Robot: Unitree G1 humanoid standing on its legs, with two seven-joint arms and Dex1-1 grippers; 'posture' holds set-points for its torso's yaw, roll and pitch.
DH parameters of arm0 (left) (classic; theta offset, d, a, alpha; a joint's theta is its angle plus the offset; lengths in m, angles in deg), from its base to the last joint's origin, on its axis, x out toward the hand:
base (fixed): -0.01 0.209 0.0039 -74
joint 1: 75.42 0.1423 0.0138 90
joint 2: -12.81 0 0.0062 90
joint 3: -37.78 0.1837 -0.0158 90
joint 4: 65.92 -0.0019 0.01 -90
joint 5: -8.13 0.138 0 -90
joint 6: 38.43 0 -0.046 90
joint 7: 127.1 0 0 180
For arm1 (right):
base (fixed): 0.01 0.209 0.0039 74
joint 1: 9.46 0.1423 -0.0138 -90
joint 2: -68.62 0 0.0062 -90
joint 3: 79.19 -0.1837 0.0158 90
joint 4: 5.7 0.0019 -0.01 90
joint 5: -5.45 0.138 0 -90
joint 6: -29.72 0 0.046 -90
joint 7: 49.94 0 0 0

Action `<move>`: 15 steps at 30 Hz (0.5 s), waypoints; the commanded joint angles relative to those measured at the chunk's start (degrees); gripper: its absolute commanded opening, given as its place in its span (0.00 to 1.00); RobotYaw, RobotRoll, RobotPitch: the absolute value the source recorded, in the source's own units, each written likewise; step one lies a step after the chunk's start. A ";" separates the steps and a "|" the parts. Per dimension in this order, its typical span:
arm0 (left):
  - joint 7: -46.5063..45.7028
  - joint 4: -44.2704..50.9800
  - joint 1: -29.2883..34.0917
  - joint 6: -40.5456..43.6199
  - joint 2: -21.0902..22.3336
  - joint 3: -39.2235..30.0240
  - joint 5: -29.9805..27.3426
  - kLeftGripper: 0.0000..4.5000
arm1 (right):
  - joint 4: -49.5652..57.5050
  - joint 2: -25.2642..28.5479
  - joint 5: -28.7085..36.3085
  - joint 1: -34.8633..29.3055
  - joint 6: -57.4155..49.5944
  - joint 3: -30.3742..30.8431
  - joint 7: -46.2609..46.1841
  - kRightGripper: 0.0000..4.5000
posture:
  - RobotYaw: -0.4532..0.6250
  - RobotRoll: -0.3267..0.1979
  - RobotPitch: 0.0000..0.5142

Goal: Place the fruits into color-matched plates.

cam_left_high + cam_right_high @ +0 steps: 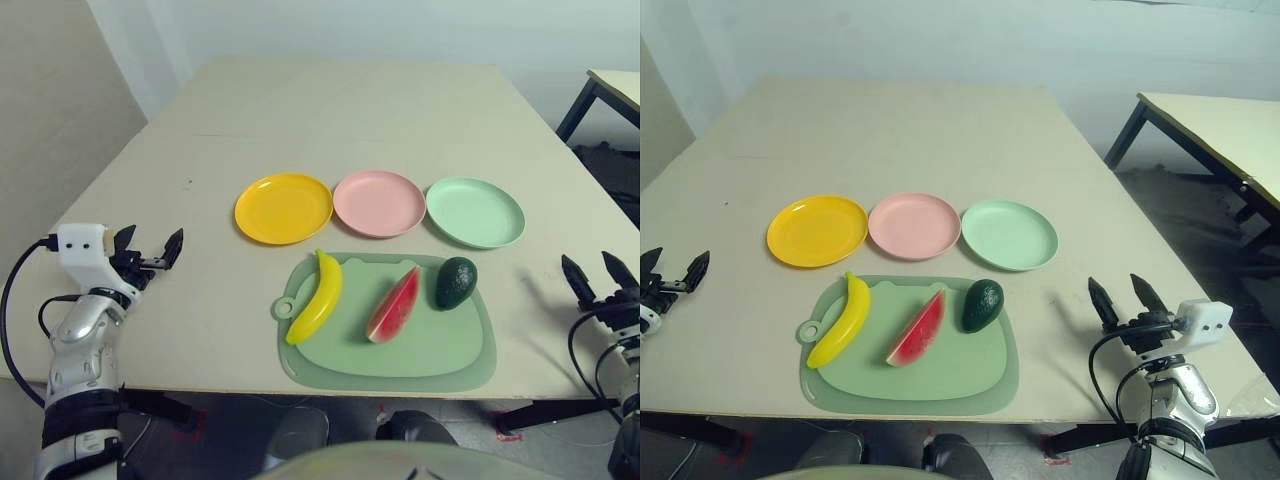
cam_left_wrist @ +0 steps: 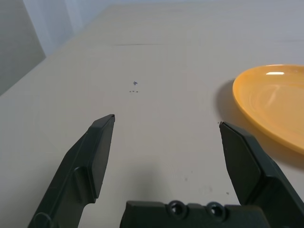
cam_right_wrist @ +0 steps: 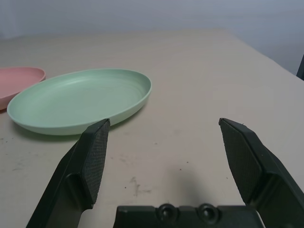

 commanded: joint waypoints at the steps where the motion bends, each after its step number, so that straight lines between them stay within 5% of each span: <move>1: 0.39 -1.20 -0.25 0.03 0.21 1.02 0.80 1.00 | -1.31 0.19 0.06 -0.08 0.32 -0.50 -0.01 1.00 | 0.57 0.62 0.00; 15: -0.55 3.07 2.83 0.62 -2.17 1.30 0.12 1.00 | -4.34 4.07 -0.48 0.37 -1.16 -0.94 1.29 1.00 | 0.57 0.62 0.00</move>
